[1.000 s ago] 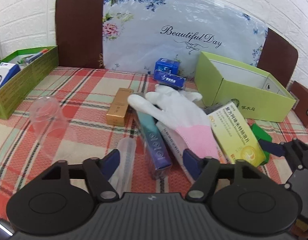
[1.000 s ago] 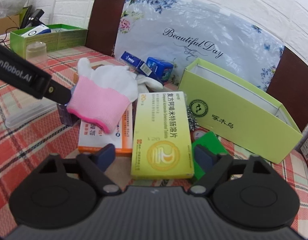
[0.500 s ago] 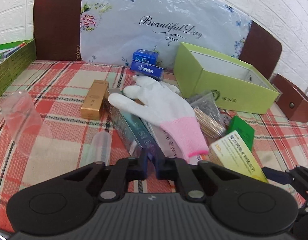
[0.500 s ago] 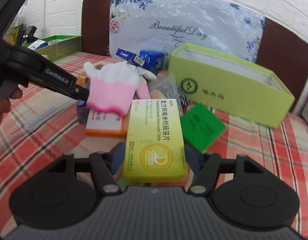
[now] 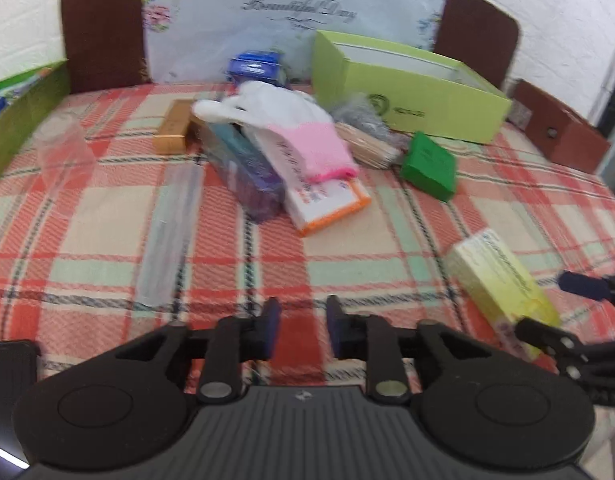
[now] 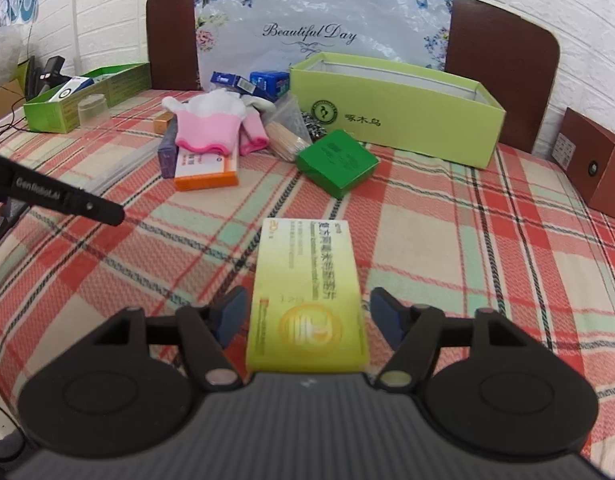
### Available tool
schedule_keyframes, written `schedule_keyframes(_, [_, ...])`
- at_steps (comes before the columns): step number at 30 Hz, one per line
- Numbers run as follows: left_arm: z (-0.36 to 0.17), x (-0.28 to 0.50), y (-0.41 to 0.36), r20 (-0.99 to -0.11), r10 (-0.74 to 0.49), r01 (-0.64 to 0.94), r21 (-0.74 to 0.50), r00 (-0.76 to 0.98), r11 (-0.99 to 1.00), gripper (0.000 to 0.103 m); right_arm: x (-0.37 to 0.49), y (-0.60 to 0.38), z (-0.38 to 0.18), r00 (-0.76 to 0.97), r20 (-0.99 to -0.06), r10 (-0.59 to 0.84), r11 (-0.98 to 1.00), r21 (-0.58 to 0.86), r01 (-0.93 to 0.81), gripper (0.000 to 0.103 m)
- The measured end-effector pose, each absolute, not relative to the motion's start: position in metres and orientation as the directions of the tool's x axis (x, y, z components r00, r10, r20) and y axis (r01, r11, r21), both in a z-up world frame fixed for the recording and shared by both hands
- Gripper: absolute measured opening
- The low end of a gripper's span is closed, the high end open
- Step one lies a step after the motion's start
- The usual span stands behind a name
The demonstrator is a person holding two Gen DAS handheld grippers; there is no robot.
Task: Organize objects
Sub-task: 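Lift the yellow medicine box with the right tool and carry it back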
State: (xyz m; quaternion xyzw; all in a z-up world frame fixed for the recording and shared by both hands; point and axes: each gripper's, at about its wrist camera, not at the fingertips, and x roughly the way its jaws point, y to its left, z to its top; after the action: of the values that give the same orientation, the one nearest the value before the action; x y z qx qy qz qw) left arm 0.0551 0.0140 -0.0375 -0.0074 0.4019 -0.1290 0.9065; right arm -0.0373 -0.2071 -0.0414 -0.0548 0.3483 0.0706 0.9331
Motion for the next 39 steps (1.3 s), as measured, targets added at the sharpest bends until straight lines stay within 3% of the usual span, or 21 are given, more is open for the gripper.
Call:
schedule_keyframes(4, [-0.036, 0.068, 0.010, -0.712, -0.246, 0.216, -0.134, 0.657, 0.967, 0.058, -0.039, -0.204, -0.043, 0.751, -0.653, 0.098, 0.982, -0.060, -0.180, 0.082])
schedule_keyframes(6, [-0.041, 0.074, 0.003, -0.721, -0.228, 0.215, -0.112, 0.654, 0.970, 0.058, -0.037, -0.202, -0.045, 0.751, -0.651, 0.109, 0.982, -0.047, -0.183, 0.082])
schedule_keyframes(8, [-0.050, 0.081, 0.001, -0.742, -0.222, 0.212, -0.110, 0.632, 0.971, 0.055, -0.034, -0.201, -0.048, 0.748, -0.655, 0.109, 0.983, -0.040, -0.179, 0.082])
schedule_keyframes(10, [-0.057, 0.084, 0.003, -0.750, -0.226, 0.208, -0.121, 0.622, 0.971, 0.040, -0.033, -0.200, -0.049, 0.742, -0.659, 0.119, 0.983, -0.028, -0.182, 0.082])
schedule_keyframes(12, [-0.057, 0.082, 0.004, -0.747, -0.204, 0.210, -0.088, 0.633, 0.974, 0.013, -0.035, -0.198, -0.049, 0.742, -0.657, 0.131, 0.981, -0.024, -0.194, 0.081])
schedule_keyframes(14, [-0.056, 0.079, 0.009, -0.749, -0.224, 0.210, -0.116, 0.624, 0.971, 0.000, -0.034, -0.196, -0.049, 0.741, -0.658, 0.136, 0.979, -0.024, -0.202, 0.081])
schedule_keyframes(20, [-0.052, 0.057, 0.011, -0.760, -0.266, 0.269, -0.125, 0.593, 0.955, 0.000, -0.027, -0.190, -0.050, 0.738, -0.661, 0.139, 0.978, -0.028, -0.209, 0.081])
schedule_keyframes(25, [-0.055, 0.063, 0.010, -0.750, -0.238, 0.242, -0.108, 0.617, 0.964, 0.014, -0.016, -0.184, -0.053, 0.739, -0.661, 0.130, 0.977, -0.044, -0.210, 0.081])
schedule_keyframes(27, [-0.056, 0.067, 0.010, -0.747, -0.239, 0.232, -0.116, 0.620, 0.966, 0.013, -0.015, -0.181, -0.054, 0.745, -0.656, 0.121, 0.976, -0.060, -0.211, 0.074])
schedule_keyframes(28, [-0.056, 0.068, 0.010, -0.748, -0.242, 0.231, -0.121, 0.619, 0.965, 0.004, -0.015, -0.180, -0.054, 0.751, -0.650, 0.117, 0.975, -0.068, -0.211, 0.062])
schedule_keyframes(30, [-0.055, 0.065, 0.010, -0.747, -0.255, 0.238, -0.132, 0.615, 0.962, 0.000, -0.017, -0.181, -0.052, 0.760, -0.640, 0.113, 0.976, -0.073, -0.207, 0.035])
schedule_keyframes(32, [-0.054, 0.058, 0.012, -0.743, -0.270, 0.250, -0.143, 0.612, 0.958, 0.000, -0.019, -0.185, -0.048, 0.757, -0.640, 0.133, 0.978, -0.041, -0.206, 0.018])
schedule_keyframes(33, [-0.053, 0.054, 0.013, -0.743, -0.279, 0.257, -0.147, 0.608, 0.955, 0.000, -0.019, -0.187, -0.046, 0.756, -0.638, 0.145, 0.979, -0.020, -0.205, 0.015])
schedule_keyframes(37, [-0.049, 0.042, 0.018, -0.738, -0.295, 0.289, -0.141, 0.607, 0.947, 0.000, -0.017, -0.185, -0.044, 0.753, -0.645, 0.129, 0.977, -0.049, -0.209, 0.021])
schedule_keyframes(39, [-0.049, 0.042, 0.021, -0.731, -0.294, 0.288, -0.138, 0.616, 0.948, 0.001, -0.016, -0.186, -0.043, 0.765, -0.632, 0.128, 0.976, -0.055, -0.209, 0.054])
